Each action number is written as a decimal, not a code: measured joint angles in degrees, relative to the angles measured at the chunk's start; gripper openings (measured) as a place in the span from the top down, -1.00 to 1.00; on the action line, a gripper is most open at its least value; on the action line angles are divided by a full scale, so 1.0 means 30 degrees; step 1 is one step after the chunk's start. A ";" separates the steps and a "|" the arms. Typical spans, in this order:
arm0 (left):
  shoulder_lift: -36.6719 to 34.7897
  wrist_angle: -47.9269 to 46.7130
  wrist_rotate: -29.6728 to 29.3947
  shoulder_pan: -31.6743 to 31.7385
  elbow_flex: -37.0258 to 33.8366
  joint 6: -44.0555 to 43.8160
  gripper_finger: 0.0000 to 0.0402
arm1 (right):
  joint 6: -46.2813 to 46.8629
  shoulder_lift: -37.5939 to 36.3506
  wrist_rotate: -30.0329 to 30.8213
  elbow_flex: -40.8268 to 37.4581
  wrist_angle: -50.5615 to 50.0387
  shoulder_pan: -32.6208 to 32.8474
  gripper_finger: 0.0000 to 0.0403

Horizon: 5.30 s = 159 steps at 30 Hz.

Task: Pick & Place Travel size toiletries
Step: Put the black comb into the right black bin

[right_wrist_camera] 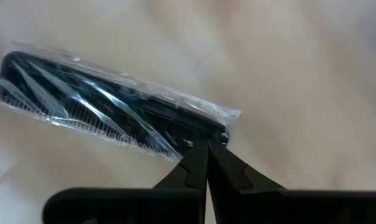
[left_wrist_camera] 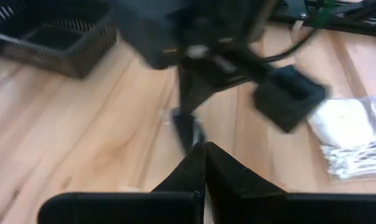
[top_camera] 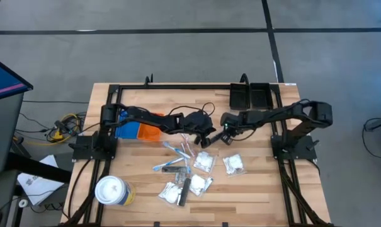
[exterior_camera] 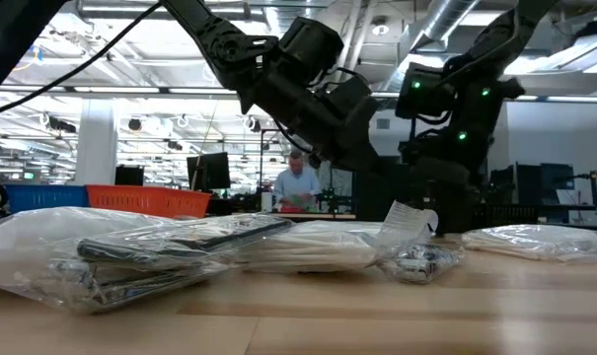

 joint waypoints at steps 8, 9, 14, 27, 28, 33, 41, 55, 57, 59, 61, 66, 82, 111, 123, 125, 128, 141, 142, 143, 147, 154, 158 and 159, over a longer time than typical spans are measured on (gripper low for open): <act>-0.0007 -0.0950 0.0173 -0.0627 -0.0903 -0.1227 1.00 | 0.2043 -0.2290 0.1043 -0.0180 -0.0943 0.3328 1.00; 0.0000 -0.0725 0.0620 -0.0822 -0.1058 -0.0834 0.99 | 0.2337 -0.2591 0.1694 -0.0195 -0.0954 0.3841 1.00; -0.0007 0.0771 0.4824 -0.1717 -0.1022 0.0475 1.00 | 0.3407 -0.4105 0.4498 -0.0180 -0.0932 0.5352 1.00; 0.0955 0.0063 0.3752 -0.1895 -0.0468 0.0421 1.00 | 0.3873 -0.2807 0.5376 -0.0187 -0.1114 0.5128 1.00; 0.1114 0.0018 0.3738 -0.1874 -0.0367 0.0418 1.00 | 0.3866 -0.2559 0.5375 -0.0180 -0.1118 0.5007 1.00; 0.1372 -0.0291 0.4733 -0.1785 -0.0255 0.0520 1.00 | 0.3400 -0.1735 0.5267 -0.0193 -0.1342 0.4308 1.00; 0.1418 -0.0458 0.4489 -0.1243 -0.0288 0.0532 1.00 | 0.2353 -0.1994 0.5942 -0.0193 -0.1395 0.4003 1.00; 0.2208 -0.0712 0.2498 -0.1908 0.0330 0.1957 1.00 | 0.1309 -0.4187 0.6542 -0.0186 -0.1173 0.5275 1.00; 0.2208 -0.0749 0.2477 -0.1836 0.0357 0.1951 1.00 | 0.1313 -0.4204 0.6548 -0.0173 -0.1060 0.5448 1.00; 0.2208 -0.1050 0.2404 -0.1809 0.0357 0.1943 1.00 | 0.1316 -0.4204 0.6543 -0.0180 -0.1131 0.5526 1.00; 0.2208 -0.1255 0.2366 -0.1677 0.0357 0.1929 1.00 | 0.1323 -0.4204 0.6544 -0.0180 -0.1101 0.5573 1.00; 0.2208 -0.1379 0.2368 -0.1472 0.0357 0.1849 1.00 | 0.1455 -0.4204 0.6541 -0.0180 -0.1114 0.5573 1.00; 0.2316 -0.0570 0.2841 -0.1800 0.0752 0.2406 1.00 | 0.1951 -0.4102 0.6519 -0.0355 -0.1173 0.5573 1.00; 0.2028 -0.5761 0.1457 -0.1173 0.1356 0.2912 1.00 | 0.2030 -0.4102 0.6527 -0.0355 -0.1193 0.5964 1.00; 0.0663 -0.7925 0.0155 -0.1188 0.1008 0.2963 1.00 | 0.2030 -0.4110 0.6533 -0.0355 -0.1322 0.6183 1.00; 0.0645 -0.6887 0.0153 -0.1188 0.0870 0.2946 1.00 | 0.2025 -0.4110 0.6533 -0.0355 -0.1272 0.6200 1.00; 0.0638 -0.6402 -0.0140 -0.1188 0.0772 0.2874 1.00 | 0.1491 -0.4110 0.6512 -0.0369 -0.0289 0.6214 1.00; 0.0631 -0.1691 -0.2067 -0.0817 -0.0233 0.1353 1.00 | -0.2528 -0.7746 0.1669 -0.5170 1.1387 0.5268 1.00; 0.0627 -0.1444 -0.1766 -0.0686 -0.0233 0.1322 1.00 | -0.2370 -0.8086 0.1975 -0.5323 1.1013 0.5267 1.00; 0.0673 -0.1103 -0.1463 -0.0562 -0.0233 0.1316 1.00 | -0.2182 -0.8372 0.2247 -0.5448 1.0642 0.5267 1.00; 0.0765 -0.0258 -0.0809 -0.0066 -0.0233 0.1295 1.00 | -0.1967 -0.8908 0.3083 -0.5696 1.0220 0.5238 1.00; 0.1122 -0.0024 -0.0321 0.0510 -0.0044 0.0705 1.00 | -0.1768 -0.8511 0.3080 -0.5710 1.0423 0.5098 1.00; 0.1902 -0.0413 -0.0102 0.0354 0.0685 0.0945 1.00 | -0.1488 -0.8481 0.3087 -0.5710 1.0315 0.4663 1.00; 0.1994 -0.0943 -0.0162 0.0302 0.0813 0.1001 1.00 | -0.1465 -0.8488 0.3087 -0.5710 1.0266 0.4584 1.00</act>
